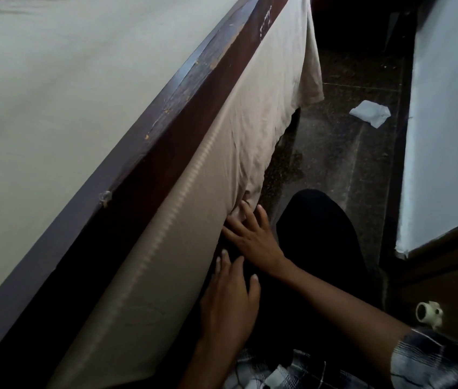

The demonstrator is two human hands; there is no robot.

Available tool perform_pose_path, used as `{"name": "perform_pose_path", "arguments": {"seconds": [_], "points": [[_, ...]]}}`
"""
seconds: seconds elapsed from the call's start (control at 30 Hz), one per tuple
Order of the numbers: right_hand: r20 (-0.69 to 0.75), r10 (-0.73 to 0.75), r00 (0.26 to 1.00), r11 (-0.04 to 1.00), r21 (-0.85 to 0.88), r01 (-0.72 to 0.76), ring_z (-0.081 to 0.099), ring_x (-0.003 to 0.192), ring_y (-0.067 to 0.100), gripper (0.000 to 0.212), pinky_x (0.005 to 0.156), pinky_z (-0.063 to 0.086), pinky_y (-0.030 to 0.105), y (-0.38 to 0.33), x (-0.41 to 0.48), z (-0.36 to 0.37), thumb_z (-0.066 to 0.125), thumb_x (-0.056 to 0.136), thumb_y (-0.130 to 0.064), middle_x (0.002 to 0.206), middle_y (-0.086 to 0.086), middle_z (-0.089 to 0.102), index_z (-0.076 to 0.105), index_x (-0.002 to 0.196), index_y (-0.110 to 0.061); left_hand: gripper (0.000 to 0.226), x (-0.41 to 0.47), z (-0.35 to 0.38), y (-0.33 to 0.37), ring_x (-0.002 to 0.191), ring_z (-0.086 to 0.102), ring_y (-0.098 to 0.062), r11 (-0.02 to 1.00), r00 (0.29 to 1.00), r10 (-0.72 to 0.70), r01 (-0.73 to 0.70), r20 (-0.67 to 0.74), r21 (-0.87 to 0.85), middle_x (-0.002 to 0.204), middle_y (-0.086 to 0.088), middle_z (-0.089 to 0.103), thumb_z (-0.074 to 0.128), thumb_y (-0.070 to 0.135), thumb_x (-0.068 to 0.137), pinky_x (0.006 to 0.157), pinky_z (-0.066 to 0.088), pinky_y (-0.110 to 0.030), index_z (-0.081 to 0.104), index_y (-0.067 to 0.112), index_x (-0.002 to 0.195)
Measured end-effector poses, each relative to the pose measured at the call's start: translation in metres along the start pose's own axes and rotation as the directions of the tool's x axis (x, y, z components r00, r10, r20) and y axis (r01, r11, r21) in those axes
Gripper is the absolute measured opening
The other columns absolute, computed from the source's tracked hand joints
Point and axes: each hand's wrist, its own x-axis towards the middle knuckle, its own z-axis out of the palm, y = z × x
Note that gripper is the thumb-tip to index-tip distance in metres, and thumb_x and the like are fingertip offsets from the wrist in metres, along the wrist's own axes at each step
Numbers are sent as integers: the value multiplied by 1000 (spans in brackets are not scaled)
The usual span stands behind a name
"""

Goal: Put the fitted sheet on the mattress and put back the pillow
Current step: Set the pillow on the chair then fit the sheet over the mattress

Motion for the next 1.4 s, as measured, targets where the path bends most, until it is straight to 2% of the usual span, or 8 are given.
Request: {"name": "perform_pose_path", "arguments": {"seconds": [0.2, 0.3, 0.43, 0.6, 0.77, 1.1, 1.23, 1.4], "points": [[59, -85, 995, 979, 193, 72, 22, 135, 35, 52, 105, 20, 56, 19, 4, -10, 40, 82, -35, 138, -6, 49, 47, 134, -31, 50, 18, 15, -2, 140, 27, -18, 975, 988, -49, 16, -144, -223, 154, -8, 23, 50, 22, 93, 108, 27, -25, 30, 15, 138], [75, -154, 985, 836, 542, 89, 32, 137, 21, 57, 114, 19, 50, 33, 6, -30, 45, 73, -18, 137, -10, 53, 59, 128, -24, 39, 28, 13, 10, 82, 66, -22, 994, 933, -45, 6, -358, -109, 102, -9, 67, 57, 22, 85, 58, 40, -29, 48, 17, 122], [-25, 174, 984, 628, 772, -92, 58, 115, 17, 47, 98, 46, 25, 46, 0, -41, 44, 67, 5, 113, 8, 69, 74, 101, -5, 28, 46, 2, 11, 34, 55, -18, 982, 901, 105, -26, -421, 189, 50, -3, 62, 79, 23, 59, 39, 21, -17, 65, 18, 83], [-19, 78, 997, 892, 447, -61, 48, 114, 34, 51, 78, 48, 35, 48, 4, -34, 44, 74, 1, 131, 9, 55, 65, 118, -11, 21, 43, -5, 17, 68, 65, -26, 960, 959, 102, -25, -263, 280, 90, -12, 67, 54, 31, 88, 54, 31, -28, 61, 14, 99], [-54, 157, 986, 961, 241, -140, 53, 99, 38, 47, 68, 48, 38, 47, 8, -24, 64, 71, -13, 126, 17, 53, 64, 118, -22, 17, 41, -3, 12, 63, 64, -24, 961, 944, 148, -67, -295, 268, 90, -13, 66, 53, 29, 89, 51, 31, -27, 62, 14, 92], [261, 282, 923, 948, 69, -310, 51, 107, 28, 37, 76, 35, 35, 35, 55, -47, 44, 94, -32, 125, 9, 43, 52, 129, -24, 38, 30, -8, 22, 142, 22, -26, 972, 999, 35, -40, 25, 230, 155, -18, 17, 38, 37, 98, 105, 34, -37, 46, 17, 130], [491, 167, 855, 934, 199, -297, 59, 107, 30, 60, 74, 40, 34, 42, 36, -41, 33, 100, -30, 127, 18, 54, 0, 147, -45, 31, 40, -7, 28, 145, 12, -17, 988, 992, 102, -111, -80, -105, 158, -11, 11, 43, 28, 96, 114, 19, -30, 47, 13, 124], [574, 91, 814, 903, 296, -311, 63, 94, 31, 69, 66, 42, 31, 52, 47, -37, 38, 97, -27, 123, 19, 57, -5, 146, -48, 37, 62, 17, 18, 130, 45, -21, 984, 949, 54, -104, -310, -146, 145, -9, 41, 56, 12, 85, 94, 41, -27, 46, 15, 121]]}}
